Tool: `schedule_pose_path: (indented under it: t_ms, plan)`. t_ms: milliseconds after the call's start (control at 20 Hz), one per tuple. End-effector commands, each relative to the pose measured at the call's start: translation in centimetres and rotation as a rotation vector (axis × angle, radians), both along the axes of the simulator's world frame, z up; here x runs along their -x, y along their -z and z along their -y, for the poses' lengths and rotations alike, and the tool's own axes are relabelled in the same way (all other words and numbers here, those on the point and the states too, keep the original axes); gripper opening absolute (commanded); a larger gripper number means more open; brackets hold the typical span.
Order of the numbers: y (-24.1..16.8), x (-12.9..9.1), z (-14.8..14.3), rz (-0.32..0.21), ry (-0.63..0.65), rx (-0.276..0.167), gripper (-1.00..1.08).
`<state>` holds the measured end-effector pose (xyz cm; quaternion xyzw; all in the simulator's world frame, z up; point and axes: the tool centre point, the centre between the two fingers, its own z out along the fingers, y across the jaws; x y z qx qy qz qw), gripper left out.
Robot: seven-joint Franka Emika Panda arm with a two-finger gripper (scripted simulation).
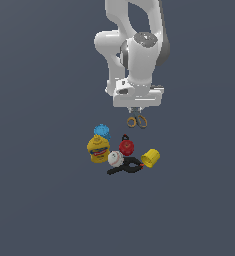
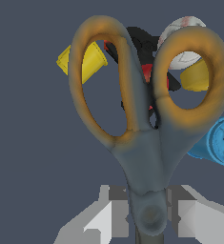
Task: Pick up a designated object from a clutter of objects.
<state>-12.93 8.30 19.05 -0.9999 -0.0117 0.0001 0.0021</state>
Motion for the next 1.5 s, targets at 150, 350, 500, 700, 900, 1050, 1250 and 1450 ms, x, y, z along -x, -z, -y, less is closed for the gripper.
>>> schedule_pose_path:
  t_ms: [150,350,500,700,900,1050,1250,1450]
  plan:
    - [-4.5,0.7,4.1,0.000,0.000,-0.003,-1.00]
    - [-7.8,1.1,7.1,0.000,0.000,-0.003,-1.00]
    - [-10.3,1.4,9.5,0.000,0.001,-0.003,-1.00]
    - [-13.6,1.8,12.6,0.000,0.002,-0.002,-1.00]
    - [-16.9,2.2,15.7,-0.001,0.003,0.000,-1.00]
    - [-19.3,2.4,17.9,-0.001,0.004,0.001,-1.00]
    - [-21.8,2.5,20.2,-0.001,0.004,0.003,-1.00]
    - [-23.6,2.5,21.9,0.000,0.003,0.004,-1.00]
